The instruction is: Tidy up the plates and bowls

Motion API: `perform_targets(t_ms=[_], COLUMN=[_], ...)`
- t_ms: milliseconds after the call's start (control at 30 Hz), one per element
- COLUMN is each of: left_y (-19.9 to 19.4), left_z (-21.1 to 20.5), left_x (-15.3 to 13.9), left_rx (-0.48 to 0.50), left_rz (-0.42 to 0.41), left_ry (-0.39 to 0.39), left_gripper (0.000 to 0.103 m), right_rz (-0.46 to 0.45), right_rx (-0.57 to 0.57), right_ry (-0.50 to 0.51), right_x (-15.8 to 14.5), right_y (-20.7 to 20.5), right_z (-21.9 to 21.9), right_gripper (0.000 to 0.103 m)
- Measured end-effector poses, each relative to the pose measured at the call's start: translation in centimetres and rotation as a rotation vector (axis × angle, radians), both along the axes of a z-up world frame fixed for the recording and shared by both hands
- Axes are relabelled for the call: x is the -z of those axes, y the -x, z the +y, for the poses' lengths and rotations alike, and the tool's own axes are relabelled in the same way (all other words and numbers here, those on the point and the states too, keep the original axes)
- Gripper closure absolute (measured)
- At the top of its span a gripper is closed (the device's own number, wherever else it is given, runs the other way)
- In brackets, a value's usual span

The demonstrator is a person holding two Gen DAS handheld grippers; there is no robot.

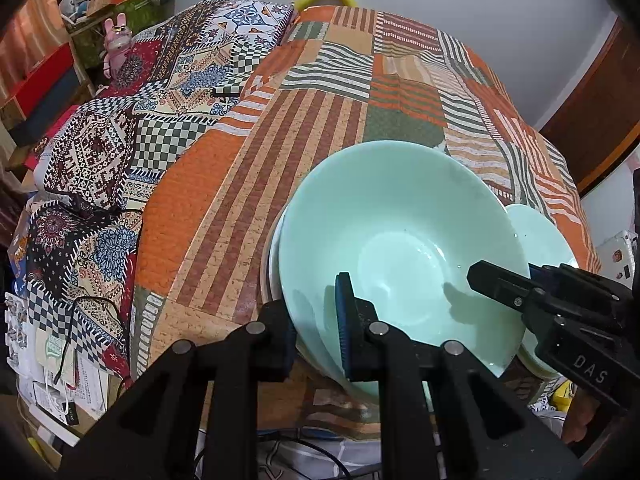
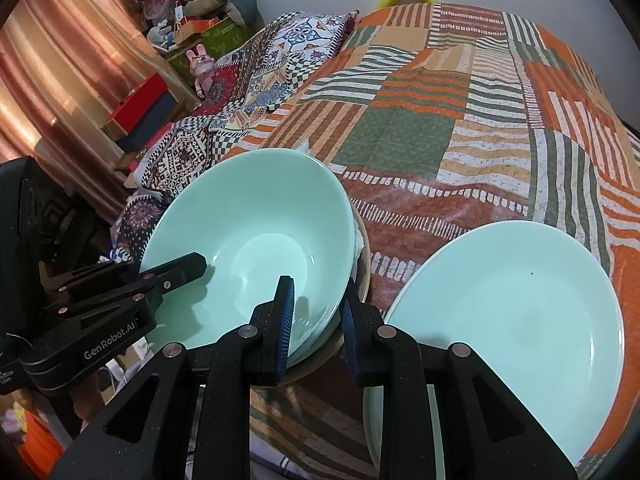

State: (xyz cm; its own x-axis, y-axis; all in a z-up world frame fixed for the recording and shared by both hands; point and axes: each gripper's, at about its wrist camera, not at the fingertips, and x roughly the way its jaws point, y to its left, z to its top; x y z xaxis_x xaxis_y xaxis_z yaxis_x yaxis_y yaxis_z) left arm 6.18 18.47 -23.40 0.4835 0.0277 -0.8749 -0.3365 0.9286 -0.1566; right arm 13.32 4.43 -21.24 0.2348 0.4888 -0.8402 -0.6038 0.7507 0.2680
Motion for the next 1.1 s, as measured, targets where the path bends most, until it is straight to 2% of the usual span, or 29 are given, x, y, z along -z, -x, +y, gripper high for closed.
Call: perform_targets(t_ms=[267, 400, 533, 700, 833, 933, 1000, 1100], left_y=[-0.2, -0.3, -0.4, -0.6, -0.3, -0.1, 0.1, 0.4], left_z=[0.1, 0.1, -0.3, -0.9, -1.1, -0.9, -0.9, -1.0], left_x=[0.1, 0.0, -0.1, -0.5, -1.0, -1.3, -1.7, -2.4], left_rx=[0.001, -0.002, 0.011, 0.035, 0.031, 0.027, 0.019, 0.027], left_rz=[0.01, 0.01, 0.021, 0.023, 0.008, -0.004, -0.016, -0.043], left_ry=[-0.001, -0.005, -0.023, -0.009, -0.031, -0.02, -0.044, -0.075], left_gripper=[0.087, 0.087, 0.086, 0.068, 0.067, 0.063, 0.057, 0.056], right_rz=[0.016, -0.045, -0.065, -0.051, -0.048, -0.042, -0.037, -0.028], right_rx=[0.003, 0.007, 0.003, 0.008, 0.011, 0.013, 0.016, 0.019], right_ry=[0.002, 0.015, 0.006, 0.009, 0.007, 0.001, -0.002, -0.006], right_x=[0.1, -0.9, -1.4, -1.0, -1.1, -1.1, -1.1, -1.0], right_y=[-0.3, 0.0, 0.0, -0.2, -0.1, -0.1, -0.1, -0.2], right_z=[-0.5, -0.6, -1.0, -1.2, -1.4, -1.6, -1.7, -1.8], right_gripper=[0.079, 0.078, 0.072, 0.072, 0.072, 0.072, 0.072, 0.071])
